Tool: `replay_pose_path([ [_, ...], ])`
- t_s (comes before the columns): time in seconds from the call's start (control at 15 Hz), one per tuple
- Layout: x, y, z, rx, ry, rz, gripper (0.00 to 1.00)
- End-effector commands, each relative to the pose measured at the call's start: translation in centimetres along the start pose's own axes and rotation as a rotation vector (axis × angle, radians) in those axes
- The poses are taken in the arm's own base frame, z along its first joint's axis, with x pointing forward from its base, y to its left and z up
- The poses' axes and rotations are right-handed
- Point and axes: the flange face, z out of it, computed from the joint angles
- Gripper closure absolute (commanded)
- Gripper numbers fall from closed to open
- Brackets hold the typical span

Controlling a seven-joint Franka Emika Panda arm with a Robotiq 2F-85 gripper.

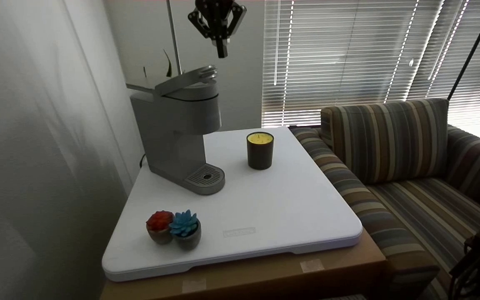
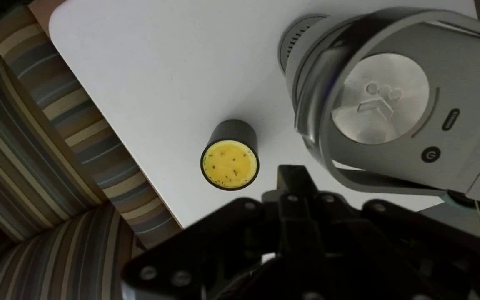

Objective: Close the lid of the grey machine

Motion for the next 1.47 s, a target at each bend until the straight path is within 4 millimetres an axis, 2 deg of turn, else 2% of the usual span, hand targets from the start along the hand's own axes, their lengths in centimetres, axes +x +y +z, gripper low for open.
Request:
replay_pose_path([
  [0.0, 0.5, 0.5, -1.2, 0.018, 0.0, -0.004, 1.0],
  [0.13, 0.2, 0.1, -1.6, 0.05, -0.026, -0.018, 1.0],
  [0.8, -1.8, -0.7, -0.7, 0.074, -0.144, -0.079, 1.0],
  [1.07, -2.4, -1.1, 1.1, 0.054, -0.178, -0.085, 1.0],
  [1.27, -3.0, -1.2, 3.4, 0.013, -0.199, -0.093, 1.0],
  [1.4, -3.2, -1.3, 3.7, -0.001, -0.203, -0.094, 1.0],
])
